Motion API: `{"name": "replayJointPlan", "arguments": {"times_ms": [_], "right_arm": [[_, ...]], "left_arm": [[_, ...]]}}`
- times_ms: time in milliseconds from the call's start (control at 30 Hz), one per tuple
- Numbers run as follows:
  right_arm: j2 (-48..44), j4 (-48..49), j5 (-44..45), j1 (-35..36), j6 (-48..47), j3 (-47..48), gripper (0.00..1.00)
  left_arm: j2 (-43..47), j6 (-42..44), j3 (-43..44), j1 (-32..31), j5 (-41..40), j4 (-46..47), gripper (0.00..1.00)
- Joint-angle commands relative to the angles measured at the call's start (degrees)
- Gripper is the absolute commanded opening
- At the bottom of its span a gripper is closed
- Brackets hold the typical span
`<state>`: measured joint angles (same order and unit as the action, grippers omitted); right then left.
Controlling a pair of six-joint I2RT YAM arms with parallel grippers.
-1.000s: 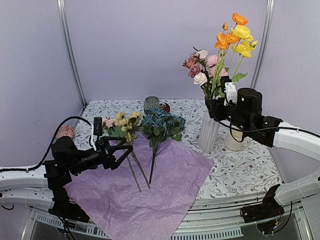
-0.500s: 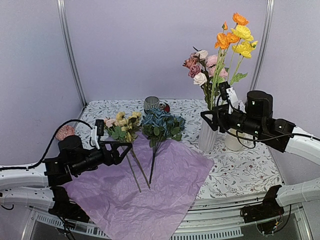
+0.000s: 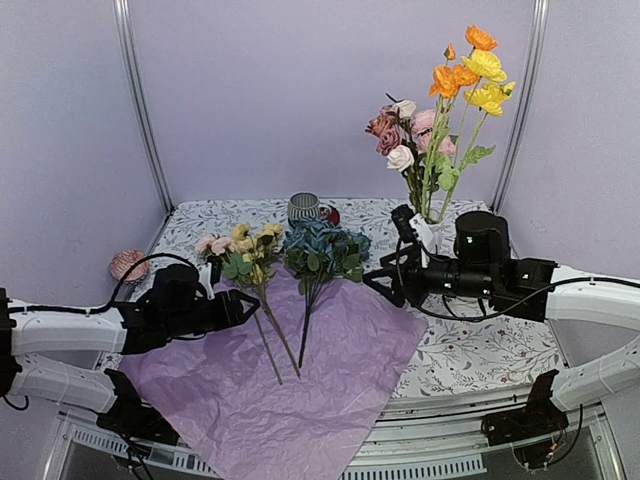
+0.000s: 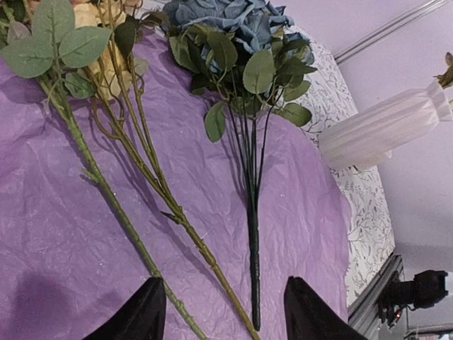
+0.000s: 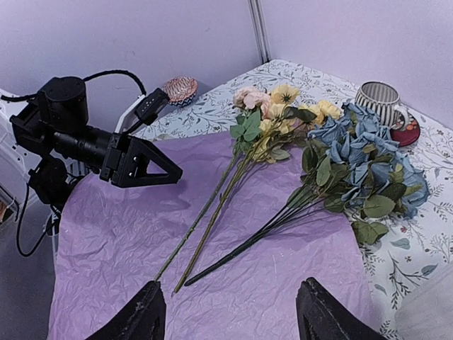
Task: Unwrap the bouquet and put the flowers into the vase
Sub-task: Pick up the fake flower from the flattened wrapping paper.
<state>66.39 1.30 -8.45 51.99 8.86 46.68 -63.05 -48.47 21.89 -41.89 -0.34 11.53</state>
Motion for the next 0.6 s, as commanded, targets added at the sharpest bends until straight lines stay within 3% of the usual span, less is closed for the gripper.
{"name": "replayJointPlan", "arguments": {"times_ms": [0, 300, 500, 567], "right_arm": [[3.0, 6.3, -2.7, 1.2, 2.0, -1.3, 0.65], [6.2, 9.4, -2.6, 1.9, 3.4, -2.9, 0.64], [6.6, 10.1, -2.3, 1.9, 3.4, -3.6, 0.64], [6.8, 10.4, -2.3, 1.9, 3.4, -3.8, 0.64]], "left_arm": [[-5.5, -3.1, 4.2, 1.2, 1.7, -0.9, 0.60], [-15.7, -4.8, 9.6, 1.8, 2.0, -2.6, 0.48], [-17.8, -9.1, 10.6, 1.9, -4.5, -6.8, 0.47], [-17.6, -10.0, 10.1, 2.2, -6.2, -6.9, 0.43]]}}
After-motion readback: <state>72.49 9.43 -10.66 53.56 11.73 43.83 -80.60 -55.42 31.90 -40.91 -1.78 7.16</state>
